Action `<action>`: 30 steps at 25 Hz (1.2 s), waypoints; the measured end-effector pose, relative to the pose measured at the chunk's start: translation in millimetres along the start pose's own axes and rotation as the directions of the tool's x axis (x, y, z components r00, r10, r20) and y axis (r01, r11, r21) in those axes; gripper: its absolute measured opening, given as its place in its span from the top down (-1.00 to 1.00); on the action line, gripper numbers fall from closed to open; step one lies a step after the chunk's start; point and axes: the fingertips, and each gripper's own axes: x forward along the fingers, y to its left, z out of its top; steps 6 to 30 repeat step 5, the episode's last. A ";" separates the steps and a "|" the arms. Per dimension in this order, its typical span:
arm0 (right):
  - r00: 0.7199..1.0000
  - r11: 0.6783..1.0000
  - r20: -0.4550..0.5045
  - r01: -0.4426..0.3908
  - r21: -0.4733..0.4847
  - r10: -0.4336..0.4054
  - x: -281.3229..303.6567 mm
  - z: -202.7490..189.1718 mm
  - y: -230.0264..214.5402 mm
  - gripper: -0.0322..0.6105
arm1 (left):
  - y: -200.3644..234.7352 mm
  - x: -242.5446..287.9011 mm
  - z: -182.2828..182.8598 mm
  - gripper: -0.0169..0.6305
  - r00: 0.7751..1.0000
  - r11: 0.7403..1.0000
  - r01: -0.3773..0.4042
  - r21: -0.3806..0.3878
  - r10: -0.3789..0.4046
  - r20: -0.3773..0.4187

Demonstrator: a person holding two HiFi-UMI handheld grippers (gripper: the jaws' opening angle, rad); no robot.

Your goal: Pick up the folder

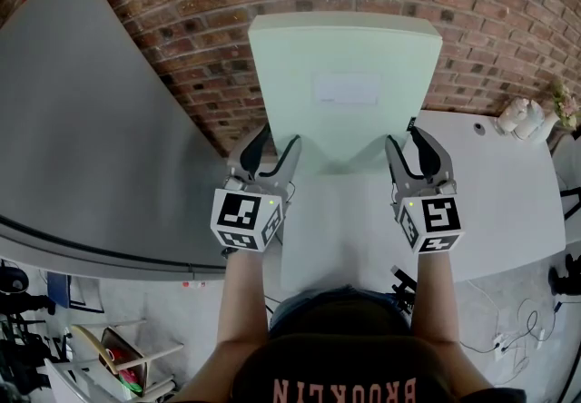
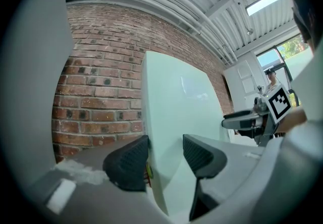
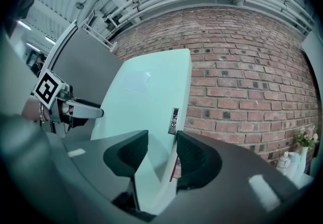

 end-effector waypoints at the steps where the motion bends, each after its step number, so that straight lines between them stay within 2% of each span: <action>1: 1.000 1.000 0.000 0.000 0.000 0.000 -0.7 0.2 0.6 0.35 | -0.1 -0.8 0.1 0.26 1.000 1.000 0.000 0.000 0.000 0.000; 30: 1.000 1.000 0.000 0.000 -0.002 0.000 -3.0 0.7 3.1 0.35 | 0.1 -3.8 0.2 0.26 1.000 1.000 -0.002 0.000 0.002 0.000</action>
